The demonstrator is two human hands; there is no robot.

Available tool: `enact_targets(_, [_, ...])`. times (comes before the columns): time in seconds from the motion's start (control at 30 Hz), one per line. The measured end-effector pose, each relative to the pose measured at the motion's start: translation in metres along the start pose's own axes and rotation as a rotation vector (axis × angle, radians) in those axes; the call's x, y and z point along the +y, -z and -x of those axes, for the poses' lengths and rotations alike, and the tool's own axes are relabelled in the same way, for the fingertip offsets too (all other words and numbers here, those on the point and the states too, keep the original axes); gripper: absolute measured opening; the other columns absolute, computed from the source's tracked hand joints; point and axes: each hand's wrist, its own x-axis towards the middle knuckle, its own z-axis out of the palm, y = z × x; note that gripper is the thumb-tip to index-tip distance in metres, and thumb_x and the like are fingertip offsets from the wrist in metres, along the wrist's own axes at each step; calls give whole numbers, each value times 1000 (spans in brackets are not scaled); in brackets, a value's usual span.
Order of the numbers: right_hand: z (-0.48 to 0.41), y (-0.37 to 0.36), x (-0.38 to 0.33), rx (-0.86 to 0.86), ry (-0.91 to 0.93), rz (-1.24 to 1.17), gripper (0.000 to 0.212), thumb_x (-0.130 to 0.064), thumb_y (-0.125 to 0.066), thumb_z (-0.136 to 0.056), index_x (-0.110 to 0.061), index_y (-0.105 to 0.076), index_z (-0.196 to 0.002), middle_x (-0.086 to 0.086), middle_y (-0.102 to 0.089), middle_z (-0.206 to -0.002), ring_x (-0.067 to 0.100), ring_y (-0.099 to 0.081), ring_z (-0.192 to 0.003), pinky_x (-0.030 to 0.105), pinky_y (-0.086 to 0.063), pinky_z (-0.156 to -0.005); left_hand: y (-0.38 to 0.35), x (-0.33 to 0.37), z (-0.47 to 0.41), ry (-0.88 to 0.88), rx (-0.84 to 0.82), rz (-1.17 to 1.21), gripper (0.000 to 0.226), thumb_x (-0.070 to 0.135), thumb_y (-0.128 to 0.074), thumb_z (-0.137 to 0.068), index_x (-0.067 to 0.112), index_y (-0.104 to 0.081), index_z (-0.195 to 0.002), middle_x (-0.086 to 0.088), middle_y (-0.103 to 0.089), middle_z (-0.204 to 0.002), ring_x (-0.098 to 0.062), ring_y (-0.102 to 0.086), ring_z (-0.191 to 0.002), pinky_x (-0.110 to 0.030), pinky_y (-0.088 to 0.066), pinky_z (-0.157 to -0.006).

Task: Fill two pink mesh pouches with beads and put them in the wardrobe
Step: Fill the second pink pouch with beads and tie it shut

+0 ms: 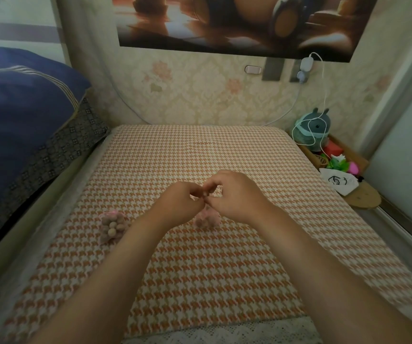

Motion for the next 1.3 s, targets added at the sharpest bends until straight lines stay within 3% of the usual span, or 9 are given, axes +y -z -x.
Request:
enact_targets(0.07, [1, -2, 3, -42, 1, 88, 19, -41, -71, -91, -35, -76, -108, -14, -60, -104, 5, -59, -94, 30, -52, -78, -1, -2, 0, 14, 0, 27, 24, 21, -61, -90, 30, -73, -109, 16, -69, -98, -2, -64, -82, -17, -42, -62])
enact_targets(0.17, [0, -4, 11, -32, -27, -9, 24, -43, -71, -92, -35, -74, -114, -13, -59, -108, 6, -58, -98, 30, -51, -83, -2, -5, 0, 15, 0, 45, 24, 23, -62, -90, 27, -73, -110, 12, -71, -108, 1, -59, -76, -18, -42, -64])
enact_targets(0.4, [-12, -6, 50, 86, -193, -40, 19, -26, -61, -100, -26, -72, -116, -7, -63, -121, 10, -60, -103, 28, -48, -87, 1, -3, -1, 35, 8, 19, 26, 23, -61, -91, 24, -72, -115, 10, -67, -120, -5, -57, -76, -20, -43, -66])
enact_targets(0.6, [-19, -26, 75, -9, -236, 23, 33, -24, -59, -101, -28, -64, -133, -4, -61, -139, 18, -60, -120, 36, -50, -98, 3, -3, -3, 29, 22, 4, 25, 26, -62, -91, 23, -71, -114, 9, -65, -123, -8, -61, -92, -23, -48, -74])
enact_targets(0.73, [-23, -37, 83, -135, -186, 141, 50, -11, -52, -102, -31, -53, -147, -3, -49, -154, 21, -52, -134, 40, -46, -106, 1, -3, -5, 21, 16, 3, 25, 24, -61, -92, 21, -71, -115, 8, -65, -123, -6, -57, -82, -22, -44, -73])
enact_targets(0.83, [-24, -44, 88, -202, -141, 207, 61, 2, -48, -96, -31, -53, -147, 0, -52, -146, 24, -56, -126, 39, -49, -101, -2, -2, -7, 16, 7, 0, 25, 23, -61, -92, 20, -72, -115, 8, -66, -122, -5, -55, -79, -22, -44, -74])
enact_targets(1.03, [-22, -49, 91, -135, -188, 166, 36, -1, -53, -97, -21, -71, -121, 2, -50, -115, 22, -58, -97, 29, -43, -81, -2, -1, -4, 14, -4, -14, 24, 23, -60, -92, 24, -73, -112, 12, -66, -119, -10, -63, -62, -23, -48, -56])
enact_targets(1.2, [-18, -47, 89, -102, -226, 174, 28, 2, -58, -94, -18, -71, -109, 6, -52, -124, 22, -61, -99, 35, -54, -90, 3, 2, -1, 29, 9, -27, 16, 21, -63, -91, 29, -76, -97, 16, -68, -97, -18, -68, -70, -28, -56, -58])
enact_targets(1.3, [-17, -48, 91, -98, -201, 197, 34, 2, -58, -94, -17, -70, -120, 6, -48, -131, 22, -58, -104, 30, -51, -86, 4, 3, 1, 37, 19, -28, 17, 18, -63, -90, 28, -76, -92, 14, -71, -93, -14, -68, -72, -27, -58, -59])
